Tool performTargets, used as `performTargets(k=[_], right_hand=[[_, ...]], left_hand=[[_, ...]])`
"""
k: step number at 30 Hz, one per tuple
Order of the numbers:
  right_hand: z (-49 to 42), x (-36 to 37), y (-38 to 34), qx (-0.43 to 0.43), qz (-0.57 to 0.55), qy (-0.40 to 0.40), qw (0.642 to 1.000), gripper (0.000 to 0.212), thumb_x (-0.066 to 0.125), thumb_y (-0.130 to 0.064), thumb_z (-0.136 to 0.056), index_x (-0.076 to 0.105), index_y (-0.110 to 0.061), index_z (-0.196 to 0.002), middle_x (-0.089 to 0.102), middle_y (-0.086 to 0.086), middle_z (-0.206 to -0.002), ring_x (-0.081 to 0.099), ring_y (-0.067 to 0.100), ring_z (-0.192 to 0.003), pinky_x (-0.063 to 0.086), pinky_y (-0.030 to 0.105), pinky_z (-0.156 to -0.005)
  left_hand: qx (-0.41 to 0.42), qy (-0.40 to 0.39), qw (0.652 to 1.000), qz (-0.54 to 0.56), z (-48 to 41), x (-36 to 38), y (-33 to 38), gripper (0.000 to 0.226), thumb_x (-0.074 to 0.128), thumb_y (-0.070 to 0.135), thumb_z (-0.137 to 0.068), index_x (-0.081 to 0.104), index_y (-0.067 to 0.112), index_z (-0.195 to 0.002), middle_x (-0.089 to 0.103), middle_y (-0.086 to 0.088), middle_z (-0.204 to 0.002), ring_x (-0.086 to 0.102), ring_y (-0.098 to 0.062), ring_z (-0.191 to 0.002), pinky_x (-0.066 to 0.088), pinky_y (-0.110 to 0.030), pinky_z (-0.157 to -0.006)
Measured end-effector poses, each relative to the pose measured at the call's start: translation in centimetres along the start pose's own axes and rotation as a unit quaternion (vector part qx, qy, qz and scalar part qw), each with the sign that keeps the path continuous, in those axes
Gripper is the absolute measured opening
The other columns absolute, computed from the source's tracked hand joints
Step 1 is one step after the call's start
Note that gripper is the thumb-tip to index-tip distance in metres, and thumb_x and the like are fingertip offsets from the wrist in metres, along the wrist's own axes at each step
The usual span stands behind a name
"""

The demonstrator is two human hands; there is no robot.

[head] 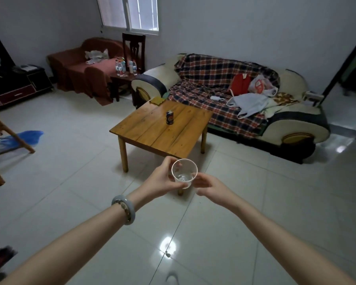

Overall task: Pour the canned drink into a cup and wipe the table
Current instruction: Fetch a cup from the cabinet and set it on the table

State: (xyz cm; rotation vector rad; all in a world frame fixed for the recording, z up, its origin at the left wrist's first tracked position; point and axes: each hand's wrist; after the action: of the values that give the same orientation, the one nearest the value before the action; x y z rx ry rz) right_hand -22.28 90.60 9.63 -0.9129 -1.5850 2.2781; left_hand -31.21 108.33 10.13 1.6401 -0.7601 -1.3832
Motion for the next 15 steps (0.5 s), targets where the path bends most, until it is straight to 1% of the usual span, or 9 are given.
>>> performTargets(k=[2, 4, 6, 10, 13, 15], right_hand=[[-1.4, -2.3, 0.8, 0.005, -0.003, 0.016, 1.000, 0.051, 0.052, 0.012, -0.079, 0.052, -0.012, -0.124, 0.060, -0.001, -0.113, 0.056, 0.013, -0.108, 0.047, 0.016, -0.088], [-3.2, -4.9, 1.5, 0.011, -0.003, 0.026, 1.000, 0.053, 0.051, 0.012, -0.079, 0.050, -0.011, -0.127, 0.058, -0.001, -0.113, 0.056, 0.013, -0.109, 0.047, 0.012, -0.085], [-5.2, -7.7, 2.1, 0.015, 0.002, 0.037, 0.999, 0.054, 0.052, 0.011, -0.080, 0.048, -0.012, -0.129, 0.057, -0.002, -0.112, 0.055, 0.013, -0.110, 0.046, 0.012, -0.083], [-9.9, -13.8, 2.4, 0.025, 0.006, 0.061, 0.998, 0.053, 0.053, 0.008, -0.081, 0.048, -0.013, -0.129, 0.056, -0.007, -0.107, 0.056, 0.010, -0.105, 0.046, 0.011, -0.079], [-13.5, -18.1, 2.5, 0.027, 0.004, 0.070, 0.997, 0.050, 0.051, 0.011, -0.081, 0.050, -0.012, -0.125, 0.057, -0.011, -0.100, 0.056, 0.002, -0.095, 0.046, 0.006, -0.075], [-15.9, -20.7, 2.7, 0.030, -0.001, 0.080, 0.996, 0.049, 0.052, 0.011, -0.081, 0.050, -0.012, -0.125, 0.057, -0.010, -0.100, 0.056, 0.002, -0.094, 0.047, 0.006, -0.075]], left_hand=[[0.007, -0.011, 1.000, 0.007, -3.2, 1.0, -0.1, 0.064, 0.084, 0.033, -0.066, 0.043, 0.030, -0.115, 0.056, 0.016, -0.112, 0.056, 0.002, -0.103, 0.048, -0.012, -0.076], [0.014, -0.024, 0.999, 0.015, -6.9, 1.9, -0.4, 0.065, 0.084, 0.032, -0.066, 0.043, 0.028, -0.116, 0.056, 0.012, -0.114, 0.057, 0.001, -0.104, 0.048, -0.014, -0.079], [0.024, -0.032, 0.999, 0.017, -10.9, 2.7, -0.6, 0.066, 0.085, 0.031, -0.066, 0.043, 0.026, -0.117, 0.057, 0.010, -0.116, 0.057, -0.001, -0.105, 0.048, -0.016, -0.081], [0.046, -0.047, 0.998, 0.015, -19.5, 3.7, -0.4, 0.066, 0.085, 0.034, -0.066, 0.044, 0.028, -0.117, 0.057, 0.012, -0.116, 0.057, -0.001, -0.107, 0.050, -0.020, -0.085], [0.063, -0.060, 0.996, 0.012, -25.6, 4.1, -0.1, 0.066, 0.084, 0.036, -0.066, 0.043, 0.028, -0.118, 0.056, 0.012, -0.118, 0.056, -0.001, -0.109, 0.050, -0.023, -0.088], [0.068, -0.064, 0.995, 0.014, -29.4, 4.3, 0.0, 0.068, 0.084, 0.039, -0.065, 0.043, 0.029, -0.118, 0.056, 0.012, -0.119, 0.055, -0.001, -0.110, 0.051, -0.026, -0.089]])
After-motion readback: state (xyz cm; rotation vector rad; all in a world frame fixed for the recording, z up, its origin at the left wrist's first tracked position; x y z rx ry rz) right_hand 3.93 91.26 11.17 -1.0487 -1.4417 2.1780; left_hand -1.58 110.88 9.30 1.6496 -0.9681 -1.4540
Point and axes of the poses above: each hand's wrist, its own z-axis away from the middle knuckle, its own x-axis out of the palm, y = z × x
